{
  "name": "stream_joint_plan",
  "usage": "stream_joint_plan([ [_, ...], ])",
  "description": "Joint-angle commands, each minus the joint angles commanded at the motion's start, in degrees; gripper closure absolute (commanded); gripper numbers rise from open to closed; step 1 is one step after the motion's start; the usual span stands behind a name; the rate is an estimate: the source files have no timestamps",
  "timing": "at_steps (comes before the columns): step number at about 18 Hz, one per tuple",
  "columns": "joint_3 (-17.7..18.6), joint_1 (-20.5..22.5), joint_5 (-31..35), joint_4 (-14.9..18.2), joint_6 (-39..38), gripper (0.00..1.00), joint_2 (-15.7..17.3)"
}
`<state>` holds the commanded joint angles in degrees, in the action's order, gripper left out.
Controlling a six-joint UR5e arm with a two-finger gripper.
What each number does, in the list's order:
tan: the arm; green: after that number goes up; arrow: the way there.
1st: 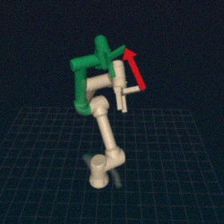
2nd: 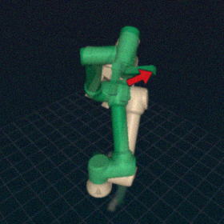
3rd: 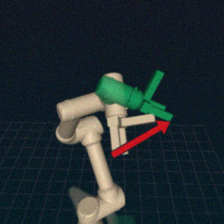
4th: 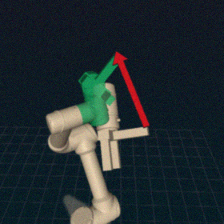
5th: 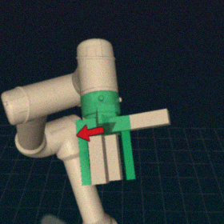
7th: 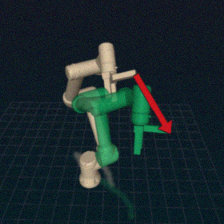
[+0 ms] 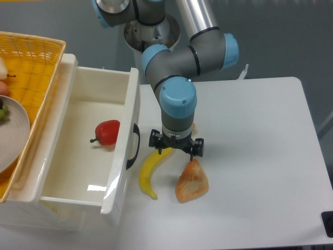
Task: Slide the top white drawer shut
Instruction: 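Move the open gripper toward the front face of the open drawer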
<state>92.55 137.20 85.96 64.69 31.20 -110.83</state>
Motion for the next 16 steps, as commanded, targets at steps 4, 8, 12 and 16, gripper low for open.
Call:
stream_joint_plan([
  [4, 0.00, -0.44, -0.79, 0.00, -0.09, 0.00, 0.00],
  [8, 0.00, -0.53, -0.88, 0.00, -0.18, 0.00, -0.09],
  [12, -0.09, -0.62, -2.36, 0.00, -0.09, 0.00, -0.26],
  [16, -0.09, -0.62, -3.60, 0.00, -0.09, 0.00, -0.18],
])
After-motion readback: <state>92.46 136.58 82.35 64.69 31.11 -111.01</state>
